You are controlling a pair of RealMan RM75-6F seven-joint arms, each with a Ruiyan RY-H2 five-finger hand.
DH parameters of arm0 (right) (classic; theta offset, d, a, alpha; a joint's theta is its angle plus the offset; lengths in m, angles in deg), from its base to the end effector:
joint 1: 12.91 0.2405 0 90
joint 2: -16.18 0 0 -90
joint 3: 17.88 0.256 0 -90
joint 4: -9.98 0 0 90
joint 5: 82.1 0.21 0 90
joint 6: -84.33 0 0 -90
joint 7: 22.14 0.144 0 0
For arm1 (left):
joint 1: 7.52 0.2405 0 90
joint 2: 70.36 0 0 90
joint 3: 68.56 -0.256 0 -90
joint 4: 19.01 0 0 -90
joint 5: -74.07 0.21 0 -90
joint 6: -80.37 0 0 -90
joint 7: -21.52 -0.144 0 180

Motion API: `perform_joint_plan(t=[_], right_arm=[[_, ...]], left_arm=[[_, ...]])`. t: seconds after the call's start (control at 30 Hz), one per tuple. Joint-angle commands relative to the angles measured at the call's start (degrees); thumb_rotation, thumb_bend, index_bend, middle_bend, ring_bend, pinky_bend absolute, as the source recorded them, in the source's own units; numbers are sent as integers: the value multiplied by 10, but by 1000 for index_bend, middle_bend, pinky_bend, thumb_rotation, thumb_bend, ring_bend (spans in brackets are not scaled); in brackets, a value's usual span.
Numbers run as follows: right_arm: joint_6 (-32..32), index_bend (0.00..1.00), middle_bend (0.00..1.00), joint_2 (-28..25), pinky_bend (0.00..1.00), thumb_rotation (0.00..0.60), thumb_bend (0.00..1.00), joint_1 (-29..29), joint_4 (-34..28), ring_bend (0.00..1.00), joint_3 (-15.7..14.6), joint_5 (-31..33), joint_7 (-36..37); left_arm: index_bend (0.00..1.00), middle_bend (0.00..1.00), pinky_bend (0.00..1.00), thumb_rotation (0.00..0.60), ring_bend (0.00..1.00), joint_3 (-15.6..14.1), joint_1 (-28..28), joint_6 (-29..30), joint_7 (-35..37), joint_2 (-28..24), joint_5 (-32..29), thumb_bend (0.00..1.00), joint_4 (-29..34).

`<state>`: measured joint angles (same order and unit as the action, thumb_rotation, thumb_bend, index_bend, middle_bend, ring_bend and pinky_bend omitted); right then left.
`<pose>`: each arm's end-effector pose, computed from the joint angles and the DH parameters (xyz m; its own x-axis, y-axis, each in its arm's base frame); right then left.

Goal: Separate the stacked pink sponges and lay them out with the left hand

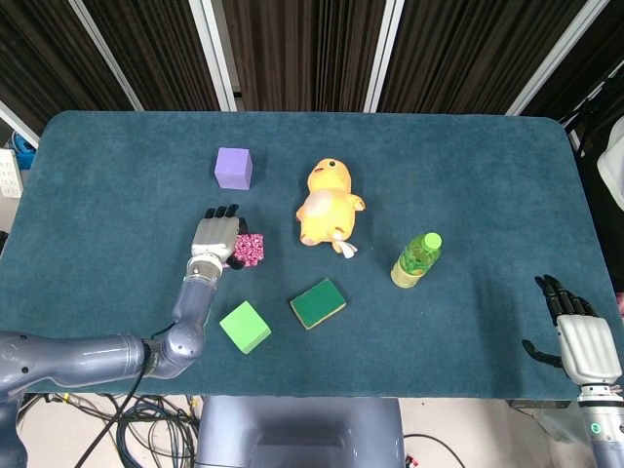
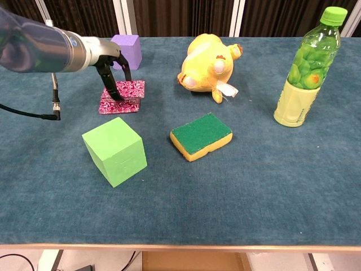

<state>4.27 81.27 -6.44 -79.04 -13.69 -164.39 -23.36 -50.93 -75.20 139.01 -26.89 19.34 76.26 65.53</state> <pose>-0.3273 -0.1954 0.1552 0.4411 -0.0521 0.8960 -0.8960 0.0322 0.4429 -0.0741 0.4093 -0.0151 0.4064 0.4447 0.7982 0.8935 -0.0108 -0.4489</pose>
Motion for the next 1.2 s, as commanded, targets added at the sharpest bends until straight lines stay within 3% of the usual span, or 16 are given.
perform_joint_plan(t=[0.03,0.67,1.2], right_arm=[[-1,4,63,0,217,600,187,0,0,158,0,0,1],[-8,4,63,-5,216,600,187,-4,1,158,1,-4,13],[-6,4,64,-4,217,600,187,-2,2,159,1,-4,11]], left_arm=[[500,122,0,600,0,8,-14,15,-17,2,-14,274,11],[498,122,0,600,0,49,-88,47,-101,69,-107,274,-14],[501,122,0,600,0,62,-93,49,-113,113,-93,274,-57]])
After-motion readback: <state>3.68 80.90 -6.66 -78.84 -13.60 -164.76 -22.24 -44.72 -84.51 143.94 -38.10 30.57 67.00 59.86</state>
